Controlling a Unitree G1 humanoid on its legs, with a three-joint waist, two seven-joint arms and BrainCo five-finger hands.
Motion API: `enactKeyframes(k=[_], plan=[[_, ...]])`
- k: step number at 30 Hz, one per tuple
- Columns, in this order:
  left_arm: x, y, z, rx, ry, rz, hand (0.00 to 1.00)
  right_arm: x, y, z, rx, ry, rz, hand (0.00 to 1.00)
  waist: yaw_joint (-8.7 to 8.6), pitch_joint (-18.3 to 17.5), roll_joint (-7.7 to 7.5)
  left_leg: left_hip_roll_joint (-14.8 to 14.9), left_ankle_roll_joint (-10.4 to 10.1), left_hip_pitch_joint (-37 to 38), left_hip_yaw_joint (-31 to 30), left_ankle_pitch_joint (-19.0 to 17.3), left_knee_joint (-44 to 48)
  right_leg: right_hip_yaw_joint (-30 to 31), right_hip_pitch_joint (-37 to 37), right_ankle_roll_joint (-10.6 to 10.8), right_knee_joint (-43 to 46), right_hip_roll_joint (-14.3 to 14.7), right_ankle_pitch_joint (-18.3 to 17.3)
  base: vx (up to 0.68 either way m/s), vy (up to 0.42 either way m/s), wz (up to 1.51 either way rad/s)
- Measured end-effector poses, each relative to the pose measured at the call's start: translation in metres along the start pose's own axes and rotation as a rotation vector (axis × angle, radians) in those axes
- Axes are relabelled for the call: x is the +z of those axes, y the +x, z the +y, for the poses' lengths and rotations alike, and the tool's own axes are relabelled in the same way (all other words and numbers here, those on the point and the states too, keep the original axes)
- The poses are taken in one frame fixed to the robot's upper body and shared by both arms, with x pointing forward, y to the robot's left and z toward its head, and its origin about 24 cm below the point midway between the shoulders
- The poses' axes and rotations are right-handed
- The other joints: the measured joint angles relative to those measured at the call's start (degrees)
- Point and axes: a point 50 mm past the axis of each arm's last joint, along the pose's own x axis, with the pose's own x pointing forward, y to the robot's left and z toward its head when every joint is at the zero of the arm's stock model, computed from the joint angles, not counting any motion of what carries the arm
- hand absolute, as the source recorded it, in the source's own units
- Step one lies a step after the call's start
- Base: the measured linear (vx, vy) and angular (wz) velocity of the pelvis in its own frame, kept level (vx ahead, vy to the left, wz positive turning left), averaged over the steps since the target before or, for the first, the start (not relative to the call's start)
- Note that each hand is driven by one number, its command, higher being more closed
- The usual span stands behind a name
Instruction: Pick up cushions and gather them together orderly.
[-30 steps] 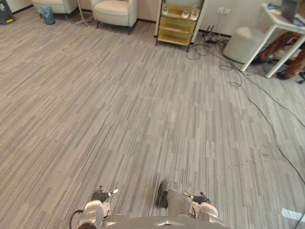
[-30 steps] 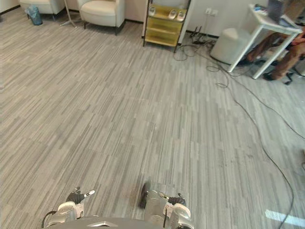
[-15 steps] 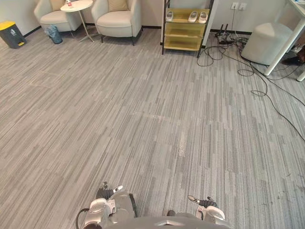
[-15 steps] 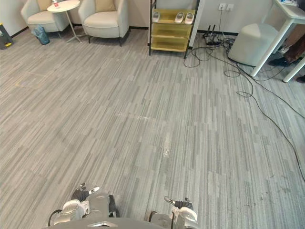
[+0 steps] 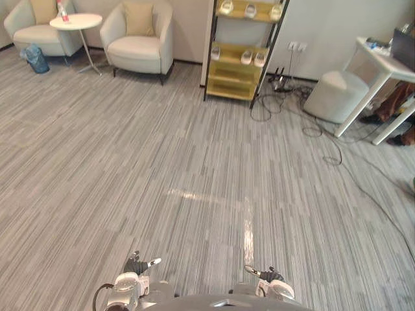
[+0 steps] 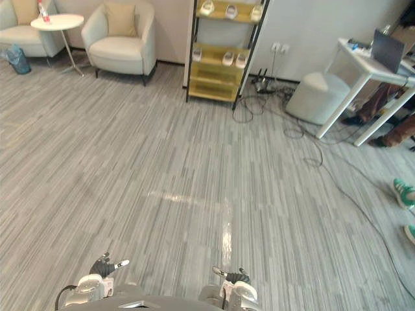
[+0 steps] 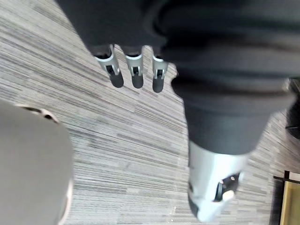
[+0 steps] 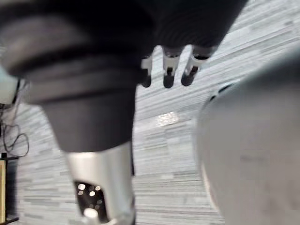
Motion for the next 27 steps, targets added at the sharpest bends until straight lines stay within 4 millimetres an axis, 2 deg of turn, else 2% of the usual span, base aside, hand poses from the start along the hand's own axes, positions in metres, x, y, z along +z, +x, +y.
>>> enactKeyframes(k=[1, 2, 3, 4, 5, 6, 8, 9, 10, 12, 14, 15, 16, 17, 19, 21, 22, 26, 27], plan=[[0.000, 0.000, -0.004, -0.008, -0.005, 0.001, 0.00, 0.000, 0.000, 0.000, 0.002, 0.001, -0.005, 0.00, 0.06, -0.1, 0.77, 1.1, -0.1, 0.1, -2.1, 0.0, 1.9, -0.4, -0.4, -0.4, 3.6, 0.3, -1.1, 0.42, -0.212, 0.33], [-0.001, -0.001, -0.009, -0.017, -0.014, 0.001, 0.00, 0.004, 0.001, -0.004, 0.001, -0.007, -0.015, 0.00, 0.50, -0.6, 2.63, 3.0, -0.2, -1.5, -3.5, 0.1, 6.7, -1.5, -0.2, -0.9, 5.8, 1.4, -4.1, 0.52, -0.253, 0.39], [-0.002, -0.002, -0.012, -0.022, -0.038, 0.006, 0.00, 0.007, 0.002, -0.008, -0.005, -0.021, -0.025, 0.00, 0.21, -0.7, 4.53, 5.7, -1.7, -6.1, -5.3, 1.4, 17.6, -3.2, 1.3, -1.3, 6.2, 2.8, -6.0, 0.51, -0.249, 0.25], [-0.002, -0.002, -0.013, -0.023, -0.045, 0.007, 0.00, 0.008, 0.003, -0.009, -0.005, -0.025, -0.027, 0.00, 0.16, -0.7, 4.91, 6.4, -2.2, -7.6, -5.9, 2.4, 21.1, -3.5, 1.9, -1.6, 6.2, 3.2, -6.6, 0.51, -0.221, 0.16], [-0.001, -0.002, -0.013, -0.018, -0.067, 0.005, 0.00, 0.008, 0.003, -0.010, -0.006, -0.041, -0.029, 0.00, 0.23, -0.4, 5.46, 8.7, -2.2, -12.7, -7.0, 8.5, 33.1, -3.9, 4.8, -2.5, 5.8, 4.8, -8.6, 0.51, -0.193, -0.05], [0.000, -0.002, -0.011, -0.013, -0.067, -0.003, 0.00, 0.007, 0.003, -0.010, -0.006, -0.049, -0.027, 0.00, 0.28, -0.2, 5.76, 10.6, -2.4, -15.7, -7.1, 9.7, 41.3, -3.9, 7.8, -3.1, 5.0, 6.1, -10.1, 0.60, -0.191, -0.11], [0.003, -0.001, -0.009, -0.014, -0.058, -0.015, 0.00, 0.002, 0.002, -0.010, -0.004, -0.058, -0.010, 0.00, 0.30, 0.5, 5.08, 12.4, -1.7, -19.1, -5.9, 8.9, 48.3, -3.6, 12.5, -3.5, 3.0, 7.3, -11.2, 0.47, -0.122, -0.25], [0.008, -0.001, -0.009, -0.022, -0.039, -0.036, 0.00, -0.002, 0.002, -0.010, -0.003, -0.062, 0.009, 0.00, 0.50, 0.7, 4.68, 12.8, -1.4, -22.0, -4.1, 7.3, 48.5, -2.5, 16.3, -3.3, 0.5, 7.6, -11.5, 0.36, -0.063, -0.33], [0.008, -0.001, -0.010, -0.026, -0.035, -0.037, 0.00, -0.002, 0.002, -0.010, -0.004, -0.061, 0.012, 0.00, 0.51, 0.7, 4.63, 12.8, -1.3, -22.5, -3.6, 6.9, 47.5, -2.2, 17.0, -3.2, -0.2, 7.6, -11.4, 0.40, -0.036, -0.33], [0.011, -0.001, -0.013, -0.038, -0.018, -0.053, 0.00, -0.002, 0.002, -0.011, -0.010, -0.053, 0.015, 0.00, 0.56, 0.7, 4.66, 12.6, -1.5, -24.5, -2.2, 4.4, 38.5, -1.0, 19.9, -2.4, -3.2, 7.5, -10.9, 0.26, 0.034, -0.26], [0.014, -0.001, -0.014, -0.045, -0.011, -0.062, 0.00, -0.003, 0.002, -0.011, -0.017, -0.045, 0.017, 0.00, 0.80, 0.8, 4.50, 10.5, -1.7, -25.5, -3.0, 3.3, 22.8, 0.8, 22.0, -1.4, -4.9, 6.5, -10.6, 0.26, 0.132, -0.35], [0.014, -0.001, -0.015, -0.048, -0.004, -0.063, 0.00, -0.005, 0.002, -0.013, -0.023, -0.042, 0.024, 0.00, 0.71, 0.8, 4.48, 9.4, -2.1, -24.9, -4.1, 4.1, 17.3, 1.3, 22.3, -0.7, -5.1, 6.1, -10.6, 0.21, 0.191, -0.40], [0.012, -0.002, -0.017, -0.055, 0.003, -0.056, 0.00, -0.006, 0.002, -0.017, -0.034, -0.043, 0.026, 0.00, 0.73, 0.5, 5.13, 8.0, -1.8, -24.1, -6.4, 9.4, 8.5, 2.3, 22.3, 0.8, -5.2, 6.2, -11.1, 0.16, 0.209, -0.44], [0.011, -0.001, -0.018, -0.061, 0.010, -0.052, 0.00, -0.007, 0.002, -0.019, -0.049, -0.039, 0.031, 0.00, 0.86, 0.0, 5.36, 7.0, -1.8, -23.3, -7.0, 14.2, 7.0, 4.2, 22.7, 2.2, -5.4, 6.0, -11.7, 0.18, 0.223, -0.45], [0.012, 0.000, -0.009, -0.041, 0.030, -0.051, 0.00, -0.017, -0.001, -0.012, -0.040, -0.029, 0.057, 0.00, 0.61, -0.5, 2.17, 4.8, -0.8, -21.2, -4.8, 14.1, 3.9, 5.4, 22.8, 3.6, -6.1, 3.3, -11.7, 0.17, 0.208, -0.33], [0.011, 0.001, -0.004, -0.031, 0.037, -0.046, 0.00, -0.023, -0.003, -0.010, -0.038, -0.013, 0.072, 0.00, 0.63, -1.0, 1.27, 3.7, -0.2, -21.0, -3.6, 13.7, 3.2, 6.8, 22.6, 4.1, -6.9, 2.3, -11.4, 0.14, 0.182, -0.25], [0.009, 0.001, -0.002, -0.028, 0.041, -0.038, 0.00, -0.026, -0.004, -0.009, -0.039, -0.006, 0.081, 0.00, 0.68, -1.7, 0.23, 2.9, 0.4, -20.4, -2.7, 13.9, 2.0, 7.1, 22.7, 4.8, -7.7, 1.4, -11.0, 0.08, 0.100, -0.19], [0.006, 0.001, -0.001, -0.025, 0.043, -0.024, 0.00, -0.029, -0.005, -0.010, -0.045, 0.013, 0.091, 0.00, 0.65, -2.3, -0.18, 1.0, 1.4, -17.5, -1.3, 15.1, -1.9, 8.4, 23.7, 5.4, -9.4, 0.0, -10.6, 0.04, 0.071, -0.15], [0.000, 0.000, -0.001, -0.026, 0.044, -0.002, 0.00, -0.034, -0.006, -0.014, -0.059, 0.031, 0.105, 0.00, 0.59, -3.7, -0.18, 0.0, 1.7, -16.0, -0.8, 16.4, -5.2, 9.0, 23.7, 5.8, -10.3, -0.7, -10.4, 0.02, 0.042, -0.10]])
